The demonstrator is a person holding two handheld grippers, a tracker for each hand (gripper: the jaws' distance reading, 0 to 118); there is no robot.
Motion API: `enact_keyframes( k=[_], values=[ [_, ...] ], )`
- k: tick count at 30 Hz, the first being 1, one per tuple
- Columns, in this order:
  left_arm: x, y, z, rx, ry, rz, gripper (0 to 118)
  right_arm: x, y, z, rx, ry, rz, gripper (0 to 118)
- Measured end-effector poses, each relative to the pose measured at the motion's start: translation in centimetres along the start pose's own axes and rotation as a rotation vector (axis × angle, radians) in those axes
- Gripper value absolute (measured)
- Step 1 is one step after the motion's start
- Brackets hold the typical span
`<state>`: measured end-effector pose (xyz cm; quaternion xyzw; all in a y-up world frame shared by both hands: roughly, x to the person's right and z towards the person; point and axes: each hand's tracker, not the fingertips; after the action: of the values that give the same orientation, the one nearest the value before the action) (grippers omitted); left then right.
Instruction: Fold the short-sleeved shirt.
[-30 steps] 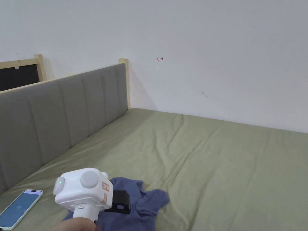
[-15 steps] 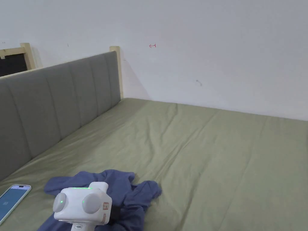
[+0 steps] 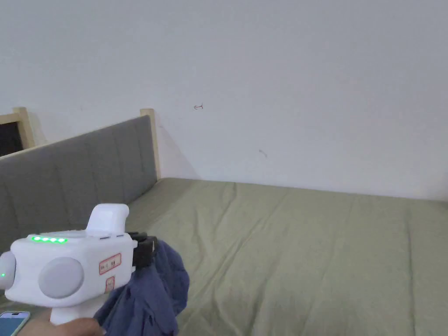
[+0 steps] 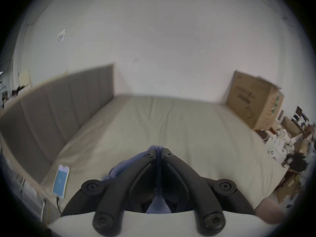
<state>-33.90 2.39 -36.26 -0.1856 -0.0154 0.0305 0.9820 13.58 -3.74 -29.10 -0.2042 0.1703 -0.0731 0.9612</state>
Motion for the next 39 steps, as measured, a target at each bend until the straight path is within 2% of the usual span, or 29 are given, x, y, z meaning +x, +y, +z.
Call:
enact_keyframes(
  k=[5, 7, 10, 14, 16, 18, 21, 23, 24, 25, 26, 27, 30, 33, 36, 39],
  values=[
    [11.7, 7.5, 3.8, 0.132, -0.193, -0.186, 3, 1.1, 0.7, 2.1, 0.054, -0.024, -0.046, 0],
    [16.4, 9.0, 4.2, 0.177, -0.305, -0.193, 3, 1.6, 0.9, 3.1, 0.08, -0.04, -0.054, 0],
    [22.2, 9.8, 3.5, 0.183, -0.467, -0.153, 3, 2.6, 1.0, 4.5, 0.108, -0.07, -0.06, 0],
    [28.3, 7.6, 0.3, 0.132, -0.536, -0.235, 3, 4.3, 1.0, 5.9, 0.124, -0.116, -0.066, 0],
    [30.8, 4.9, -2.9, 0.0, -0.54, -0.262, 3, 5.5, 0.7, 6.5, 0.127, -0.153, -0.062, 0],
    [32.5, 1.1, -7.2, -0.213, -0.492, -0.28, 3, 6.5, 0.3, 6.7, 0.117, -0.19, -0.058, 0],
    [32.6, -6.2, -13.8, -0.564, -0.473, -0.19, 3, 8.3, -0.8, 6.5, 0.084, -0.221, -0.098, 0],
    [31.8, -10.9, -16.6, -0.7, -0.41, -0.145, 5, 9.1, -1.6, 6.1, 0.05, -0.233, -0.134, 0],
    [31.2, -12.8, -17.3, -0.739, -0.381, -0.122, 10, 9.4, -2.0, 5.8, 0.035, -0.234, -0.141, 0],
    [30.5, -14.5, -17.8, -0.769, -0.351, -0.091, 26, 9.6, -2.3, 5.5, 0.023, -0.233, -0.142, 0],
    [29.9, -15.5, -18.0, -0.784, -0.33, -0.079, 72, 9.6, -2.6, 5.3, 0.012, -0.236, -0.138, 0],
    [29.1, -16.3, -18.1, -0.803, -0.322, -0.046, 93, 9.6, -2.9, 4.9, -0.004, -0.239, -0.129, 0],
    [27.0, -15.7, -17.5, -0.791, -0.369, 0.079, 94, 9.4, -3.3, 3.9, -0.033, -0.235, -0.116, 0],
    [25.3, -12.5, -15.8, -0.709, -0.387, 0.143, 94, 8.8, -3.0, 3.5, -0.039, -0.226, -0.115, 0],
    [23.6, -7.9, -11.7, -0.534, -0.441, 0.173, 95, 7.9, -1.9, 3.8, 0.001, -0.21, -0.113, 0],
    [21.7, -4.9, -5.2, -0.258, -0.399, 0.148, 92, 6.9, -0.8, 4.4, 0.073, -0.2, -0.091, 0]
  ],
)
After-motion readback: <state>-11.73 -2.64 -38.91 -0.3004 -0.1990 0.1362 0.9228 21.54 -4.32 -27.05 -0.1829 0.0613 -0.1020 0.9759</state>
